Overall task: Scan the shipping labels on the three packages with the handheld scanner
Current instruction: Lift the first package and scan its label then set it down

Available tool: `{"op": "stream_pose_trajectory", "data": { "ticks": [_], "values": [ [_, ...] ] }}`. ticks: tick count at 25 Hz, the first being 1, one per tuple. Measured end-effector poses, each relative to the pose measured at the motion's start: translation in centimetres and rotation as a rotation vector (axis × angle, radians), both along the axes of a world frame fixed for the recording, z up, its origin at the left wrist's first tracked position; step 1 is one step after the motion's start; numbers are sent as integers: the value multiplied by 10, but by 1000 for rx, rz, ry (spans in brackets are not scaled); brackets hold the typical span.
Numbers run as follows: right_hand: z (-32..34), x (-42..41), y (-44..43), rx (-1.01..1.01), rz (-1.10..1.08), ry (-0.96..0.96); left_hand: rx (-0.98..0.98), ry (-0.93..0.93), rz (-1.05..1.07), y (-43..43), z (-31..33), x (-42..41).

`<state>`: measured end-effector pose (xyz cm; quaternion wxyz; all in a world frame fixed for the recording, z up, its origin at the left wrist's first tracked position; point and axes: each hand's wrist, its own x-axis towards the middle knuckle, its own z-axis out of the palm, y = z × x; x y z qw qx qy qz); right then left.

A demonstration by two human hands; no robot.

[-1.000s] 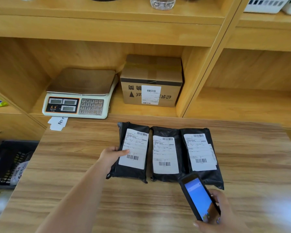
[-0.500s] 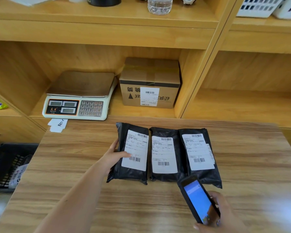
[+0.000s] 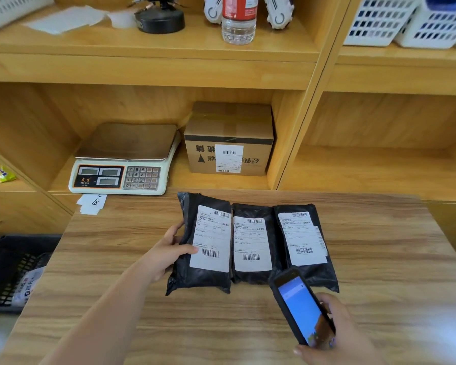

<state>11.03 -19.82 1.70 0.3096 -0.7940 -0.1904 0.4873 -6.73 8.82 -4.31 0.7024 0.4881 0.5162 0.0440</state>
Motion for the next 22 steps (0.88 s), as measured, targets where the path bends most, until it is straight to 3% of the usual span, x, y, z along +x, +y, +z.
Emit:
{"op": "stream_pose_trajectory", "data": {
  "ticks": [1, 2, 3, 8, 22],
  "values": [
    [11, -5, -9, -90, 215, -177, 12, -31, 16, 0, 6, -3],
    [-9, 14, -30, 35, 209, -107, 29, -64, 29, 1, 12, -7],
    [-2, 16, -24, -49, 196, -102, 45, -97, 43, 1, 17, -11],
    [56, 3, -15, 47, 250, -198, 136, -208, 120, -3, 47, -18],
    [134, 9, -18, -18, 373, -335, 313, -372, 214, -19, 105, -1]
  ]
}}
